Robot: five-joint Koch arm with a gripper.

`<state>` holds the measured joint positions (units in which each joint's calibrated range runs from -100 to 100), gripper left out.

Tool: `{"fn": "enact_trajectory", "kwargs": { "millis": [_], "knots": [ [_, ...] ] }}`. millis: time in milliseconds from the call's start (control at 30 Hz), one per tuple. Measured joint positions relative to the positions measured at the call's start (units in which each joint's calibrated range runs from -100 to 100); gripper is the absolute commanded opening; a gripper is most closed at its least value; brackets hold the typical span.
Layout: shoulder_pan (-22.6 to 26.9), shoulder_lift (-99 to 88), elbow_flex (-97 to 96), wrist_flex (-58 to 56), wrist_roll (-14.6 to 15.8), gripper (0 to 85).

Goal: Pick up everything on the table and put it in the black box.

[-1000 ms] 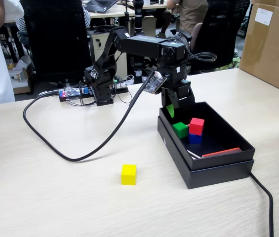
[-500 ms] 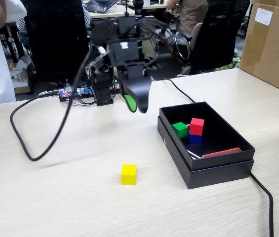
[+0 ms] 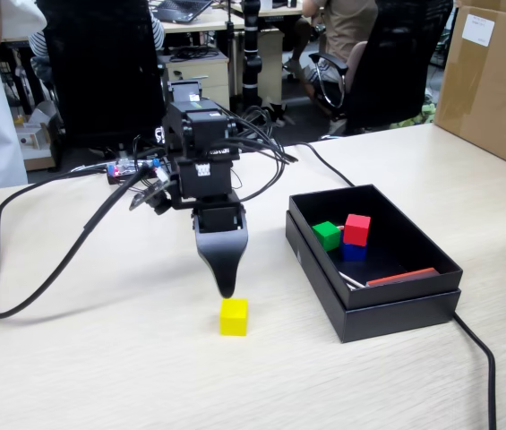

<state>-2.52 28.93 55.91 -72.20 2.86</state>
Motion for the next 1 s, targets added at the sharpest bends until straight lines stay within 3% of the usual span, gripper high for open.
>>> {"fn": "enact_trajectory", "kwargs": {
  "millis": [300, 367, 467, 700, 833, 1000],
  "knots": [
    [0.34, 11.39, 4.93, 0.00, 0.98, 39.5],
    [0.44, 12.43, 5.11, 0.00, 0.98, 30.7],
    [0.44, 13.72, 6.21, 0.00, 0.93, 9.2],
    [0.54, 11.52, 5.84, -0.08, 1.37, 8.6],
    [2.20, -5.44, -1.46, -1.24, 1.47, 8.6],
    [7.77, -27.96, -6.57, -2.79, 1.51, 8.6]
  ]
}}
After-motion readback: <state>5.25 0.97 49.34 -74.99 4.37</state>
